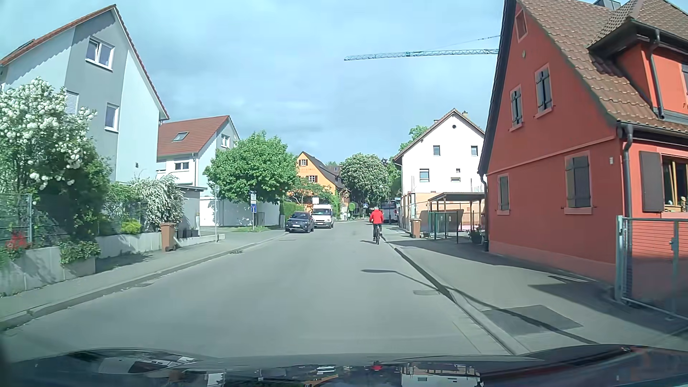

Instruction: Follow the waypoints while adhering to traffic rules and regulations

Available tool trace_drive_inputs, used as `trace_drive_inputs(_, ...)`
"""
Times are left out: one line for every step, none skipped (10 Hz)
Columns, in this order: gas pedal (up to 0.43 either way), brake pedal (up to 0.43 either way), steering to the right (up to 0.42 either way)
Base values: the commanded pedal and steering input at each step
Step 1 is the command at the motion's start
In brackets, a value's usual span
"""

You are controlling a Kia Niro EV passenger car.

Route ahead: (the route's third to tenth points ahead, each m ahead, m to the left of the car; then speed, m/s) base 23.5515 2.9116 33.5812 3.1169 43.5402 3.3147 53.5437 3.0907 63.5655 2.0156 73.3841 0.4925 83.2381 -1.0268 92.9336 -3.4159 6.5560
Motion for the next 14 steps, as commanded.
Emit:
trace_drive_inputs(0.020,0.000,-0.003)
trace_drive_inputs(0.020,0.000,-0.004)
trace_drive_inputs(0.020,0.000,-0.002)
trace_drive_inputs(0.020,0.000,0.002)
trace_drive_inputs(0.020,0.000,0.002)
trace_drive_inputs(0.028,0.000,0.000)
trace_drive_inputs(0.028,0.000,0.000)
trace_drive_inputs(0.028,0.000,0.000)
trace_drive_inputs(0.028,0.000,0.000)
trace_drive_inputs(0.028,0.000,0.000)
trace_drive_inputs(0.028,0.000,0.000)
trace_drive_inputs(0.028,0.000,0.000)
trace_drive_inputs(0.028,0.000,0.000)
trace_drive_inputs(0.028,0.000,0.000)
